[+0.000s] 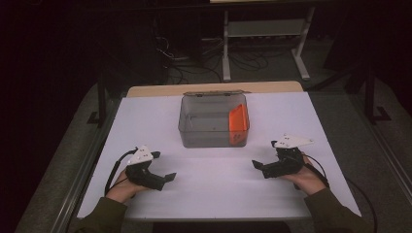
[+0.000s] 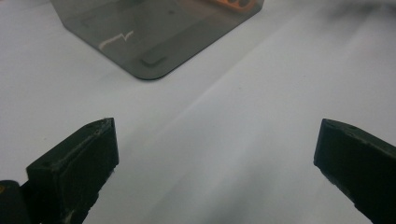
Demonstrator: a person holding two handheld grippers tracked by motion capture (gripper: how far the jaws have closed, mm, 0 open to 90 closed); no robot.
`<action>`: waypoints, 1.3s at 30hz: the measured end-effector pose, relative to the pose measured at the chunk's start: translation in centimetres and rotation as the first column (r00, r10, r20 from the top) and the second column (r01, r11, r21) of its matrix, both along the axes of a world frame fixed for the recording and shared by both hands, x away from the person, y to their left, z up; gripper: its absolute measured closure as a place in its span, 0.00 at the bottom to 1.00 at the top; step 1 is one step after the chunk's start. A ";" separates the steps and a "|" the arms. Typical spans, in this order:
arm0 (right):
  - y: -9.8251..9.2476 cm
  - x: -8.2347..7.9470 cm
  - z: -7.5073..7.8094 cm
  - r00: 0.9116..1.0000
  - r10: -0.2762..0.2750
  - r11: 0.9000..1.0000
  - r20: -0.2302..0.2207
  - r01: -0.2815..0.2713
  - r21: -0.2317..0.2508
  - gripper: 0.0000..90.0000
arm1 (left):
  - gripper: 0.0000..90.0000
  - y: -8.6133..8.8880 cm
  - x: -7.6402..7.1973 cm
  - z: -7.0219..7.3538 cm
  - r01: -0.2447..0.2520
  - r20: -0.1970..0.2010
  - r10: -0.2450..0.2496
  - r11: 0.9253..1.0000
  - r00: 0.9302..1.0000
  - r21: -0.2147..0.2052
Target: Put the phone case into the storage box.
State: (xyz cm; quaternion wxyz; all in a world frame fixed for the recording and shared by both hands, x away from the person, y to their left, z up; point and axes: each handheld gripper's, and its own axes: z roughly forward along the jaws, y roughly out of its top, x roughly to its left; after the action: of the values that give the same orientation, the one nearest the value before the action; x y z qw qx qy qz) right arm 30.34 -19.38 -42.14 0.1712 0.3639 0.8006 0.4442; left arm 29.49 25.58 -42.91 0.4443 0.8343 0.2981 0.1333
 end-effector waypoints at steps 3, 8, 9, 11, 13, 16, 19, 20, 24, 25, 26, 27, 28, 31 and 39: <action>-0.3 -0.4 -0.2 1.000 -0.011 1.000 0.003 0.011 0.012 0.00 | 0.00 0.0 0.0 0.0 0.000 -0.001 0.000 1.000 1.000 -0.002; -0.8 -1.1 -0.7 1.000 -0.025 1.000 0.005 0.025 0.017 0.00 | 0.00 0.0 0.0 0.0 0.000 0.000 0.000 1.000 1.000 -0.001; -0.9 -1.2 -0.8 1.000 -0.025 1.000 0.007 0.025 0.017 0.00 | 0.00 0.0 0.0 0.0 0.001 0.000 -0.001 1.000 1.000 -0.001; -1.0 -1.5 -1.0 1.000 -0.027 0.999 0.005 0.027 0.021 0.00 | 0.00 0.0 0.0 0.0 0.002 -0.001 -0.002 1.000 1.000 -0.002; -1.0 -1.8 -1.2 1.000 -0.030 0.999 0.002 0.030 0.022 0.00 | 0.00 -0.1 0.0 0.0 0.002 -0.002 -0.002 1.000 1.000 -0.002; -0.9 -2.1 -1.3 1.000 -0.029 0.999 0.005 0.029 0.027 0.00 | 0.00 -0.1 0.0 0.0 0.004 -0.001 -0.004 1.000 1.000 -0.001; -0.7 -2.3 -1.4 1.000 -0.028 0.999 0.014 0.027 0.031 0.00 | 0.00 -0.1 0.0 0.0 0.006 0.000 -0.006 1.000 1.000 -0.003; -0.6 -2.3 -1.5 1.000 -0.026 0.999 0.014 0.025 0.032 0.00 | 0.00 -0.1 0.0 0.0 0.007 0.000 -0.007 1.000 1.000 -0.003; -0.3 -2.3 -1.7 0.999 -0.012 1.000 0.032 0.012 0.010 0.00 | 0.00 -0.1 -0.1 0.0 0.014 -0.001 -0.014 1.000 1.000 -0.002; -0.3 -2.2 -1.7 0.999 -0.007 1.000 0.031 0.007 0.005 0.00 | 0.00 -0.1 -0.1 0.0 0.016 0.000 -0.016 1.000 1.000 -0.001; -0.3 -2.2 -1.8 1.000 -0.006 1.000 0.029 0.006 0.006 0.00 | 0.00 -0.1 -0.1 0.0 0.016 -0.001 -0.016 1.000 1.000 -0.001; -0.3 -2.2 -1.8 1.000 -0.005 1.000 0.029 0.005 0.006 0.00 | 0.00 -0.2 -0.1 -0.1 0.018 -0.001 -0.018 1.000 1.000 0.000; -0.2 -2.2 -1.9 1.000 -0.002 1.000 0.031 0.002 0.004 0.00 | 0.00 -0.2 -0.2 -0.1 0.019 -0.001 -0.019 1.000 1.000 0.001; -0.2 -2.2 -1.9 0.999 0.007 1.000 0.040 -0.007 -0.003 0.00 | 0.00 -0.2 -0.2 -0.1 0.022 -0.003 -0.022 1.000 1.000 0.004; -0.3 -2.2 -2.1 0.999 0.013 1.000 0.039 -0.013 -0.012 0.00 | 0.00 -0.3 -0.4 -0.2 0.025 0.005 -0.025 1.000 1.000 0.004</action>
State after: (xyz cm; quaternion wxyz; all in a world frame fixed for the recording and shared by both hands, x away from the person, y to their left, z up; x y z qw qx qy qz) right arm 28.17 -19.67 -44.23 0.1859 0.3491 0.8019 0.4477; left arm 29.05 25.28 -43.11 0.4449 0.8385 0.2863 0.1306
